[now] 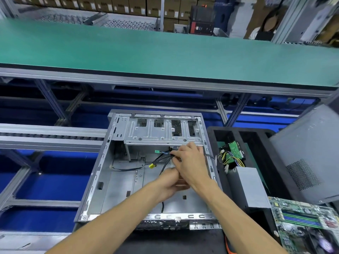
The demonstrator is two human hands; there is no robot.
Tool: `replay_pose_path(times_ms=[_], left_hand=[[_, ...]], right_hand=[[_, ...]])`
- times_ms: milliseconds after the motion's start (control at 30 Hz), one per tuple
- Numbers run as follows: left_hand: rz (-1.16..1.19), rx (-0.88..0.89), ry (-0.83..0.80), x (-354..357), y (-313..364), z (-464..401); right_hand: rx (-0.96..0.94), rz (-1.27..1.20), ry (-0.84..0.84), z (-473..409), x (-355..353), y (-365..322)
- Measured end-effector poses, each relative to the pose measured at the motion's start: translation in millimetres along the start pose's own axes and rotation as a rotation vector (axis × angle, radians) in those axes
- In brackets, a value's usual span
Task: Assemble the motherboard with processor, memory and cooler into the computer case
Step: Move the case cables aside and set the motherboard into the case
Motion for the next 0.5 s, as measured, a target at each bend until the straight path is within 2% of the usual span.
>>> replay_pose_path(times_ms=[67,133,233,367,500], left_hand=[[0.205,0.035,0.049,7,1,-7],[0.292,0.035,0.045,13,2,-11],[0.389,0.030,-0.022,22,3,-17],[0.819,-0.012,-0.171,27,8,-23],[0.855,-0.004,-0.195,22,14,-25]], right_hand=[[0.037,-0.015,-0.009,-1,1,3],[0.109,-0.086,-0.084,-2,4,8],[0.194,-0.161,-0.115,-1,4,13],[0.266,-0.242,-0.110,0,2,16],[0.298,-0.300,-0.093,0,-1,12]])
Point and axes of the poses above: each hand's wrist, its own z-axis away from the middle knuckle, its own x-axis out of the palm, y = z × x, the point moved 4 cm from there along -z, towards the middle knuckle
